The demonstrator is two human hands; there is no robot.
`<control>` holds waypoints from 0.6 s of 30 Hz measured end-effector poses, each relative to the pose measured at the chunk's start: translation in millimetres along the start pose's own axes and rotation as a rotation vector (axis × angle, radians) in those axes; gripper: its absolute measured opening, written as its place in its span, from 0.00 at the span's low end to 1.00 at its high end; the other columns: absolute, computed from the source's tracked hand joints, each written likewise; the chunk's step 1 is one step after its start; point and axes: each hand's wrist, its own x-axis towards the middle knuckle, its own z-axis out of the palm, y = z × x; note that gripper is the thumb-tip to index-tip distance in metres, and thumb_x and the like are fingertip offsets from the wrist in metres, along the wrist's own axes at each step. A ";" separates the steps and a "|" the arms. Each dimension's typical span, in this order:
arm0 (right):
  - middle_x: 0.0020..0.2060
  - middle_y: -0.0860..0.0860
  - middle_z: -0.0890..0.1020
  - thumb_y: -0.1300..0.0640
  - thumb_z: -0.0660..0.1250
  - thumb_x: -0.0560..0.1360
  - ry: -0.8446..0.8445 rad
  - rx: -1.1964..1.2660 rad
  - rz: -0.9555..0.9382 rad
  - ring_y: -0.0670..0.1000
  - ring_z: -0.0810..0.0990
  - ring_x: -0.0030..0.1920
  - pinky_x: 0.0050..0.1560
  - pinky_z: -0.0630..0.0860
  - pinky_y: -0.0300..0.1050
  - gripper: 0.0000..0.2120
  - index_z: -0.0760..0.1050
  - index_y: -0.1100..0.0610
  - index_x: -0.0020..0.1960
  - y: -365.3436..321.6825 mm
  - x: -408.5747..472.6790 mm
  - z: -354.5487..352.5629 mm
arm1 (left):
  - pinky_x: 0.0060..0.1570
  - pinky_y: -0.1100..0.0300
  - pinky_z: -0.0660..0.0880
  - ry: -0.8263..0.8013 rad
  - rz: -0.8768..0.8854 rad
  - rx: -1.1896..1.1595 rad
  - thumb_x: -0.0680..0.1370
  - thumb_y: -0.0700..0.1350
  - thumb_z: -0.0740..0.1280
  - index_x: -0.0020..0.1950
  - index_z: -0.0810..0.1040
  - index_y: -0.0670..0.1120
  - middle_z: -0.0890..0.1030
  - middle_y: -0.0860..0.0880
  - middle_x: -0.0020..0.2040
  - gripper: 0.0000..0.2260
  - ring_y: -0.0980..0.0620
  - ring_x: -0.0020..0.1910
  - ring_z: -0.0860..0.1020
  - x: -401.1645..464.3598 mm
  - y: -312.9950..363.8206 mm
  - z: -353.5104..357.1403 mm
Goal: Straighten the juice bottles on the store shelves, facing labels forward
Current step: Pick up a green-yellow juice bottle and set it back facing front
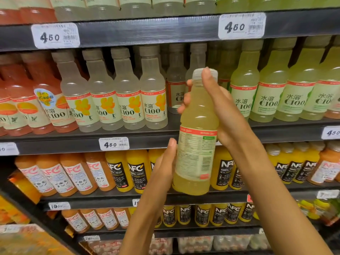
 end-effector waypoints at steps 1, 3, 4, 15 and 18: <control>0.35 0.53 0.81 0.43 0.62 0.77 0.083 -0.088 -0.025 0.53 0.83 0.38 0.37 0.79 0.43 0.19 0.72 0.58 0.55 0.5 -1.1 1.2 | 0.59 0.58 0.73 0.016 0.032 0.042 0.66 0.77 0.56 0.57 0.79 0.61 0.82 0.60 0.55 0.30 0.60 0.57 0.79 1.0 2.2 0.8; 0.35 0.52 0.83 0.42 0.63 0.76 0.208 -0.192 -0.038 0.52 0.85 0.39 0.36 0.80 0.41 0.20 0.72 0.57 0.56 4.0 -2.0 3.4 | 0.45 0.70 0.76 0.027 0.083 0.081 0.67 0.75 0.58 0.53 0.79 0.59 0.83 0.62 0.50 0.27 0.64 0.50 0.81 2.1 4.1 6.5; 0.35 0.52 0.83 0.40 0.63 0.76 0.230 -0.220 -0.028 0.52 0.85 0.40 0.36 0.80 0.41 0.20 0.73 0.56 0.56 4.2 -2.1 3.8 | 0.43 0.70 0.76 0.029 0.099 0.060 0.68 0.73 0.59 0.53 0.80 0.58 0.84 0.60 0.49 0.26 0.62 0.50 0.81 2.3 3.3 10.1; 0.35 0.53 0.79 0.41 0.56 0.78 -0.085 0.238 0.148 0.51 0.80 0.35 0.41 0.79 0.45 0.20 0.70 0.58 0.55 9.4 3.9 -4.7 | 0.55 0.46 0.77 -0.182 -0.114 -0.284 0.74 0.70 0.52 0.61 0.79 0.47 0.83 0.41 0.51 0.32 0.45 0.49 0.82 2.2 -4.1 11.1; 0.35 0.53 0.81 0.43 0.61 0.77 0.032 0.011 0.099 0.53 0.82 0.37 0.37 0.80 0.45 0.18 0.70 0.57 0.56 10.4 2.0 -7.6 | 0.65 0.42 0.69 -0.063 -0.068 -0.032 0.70 0.74 0.52 0.60 0.79 0.58 0.83 0.49 0.57 0.30 0.50 0.59 0.79 1.5 -1.2 6.9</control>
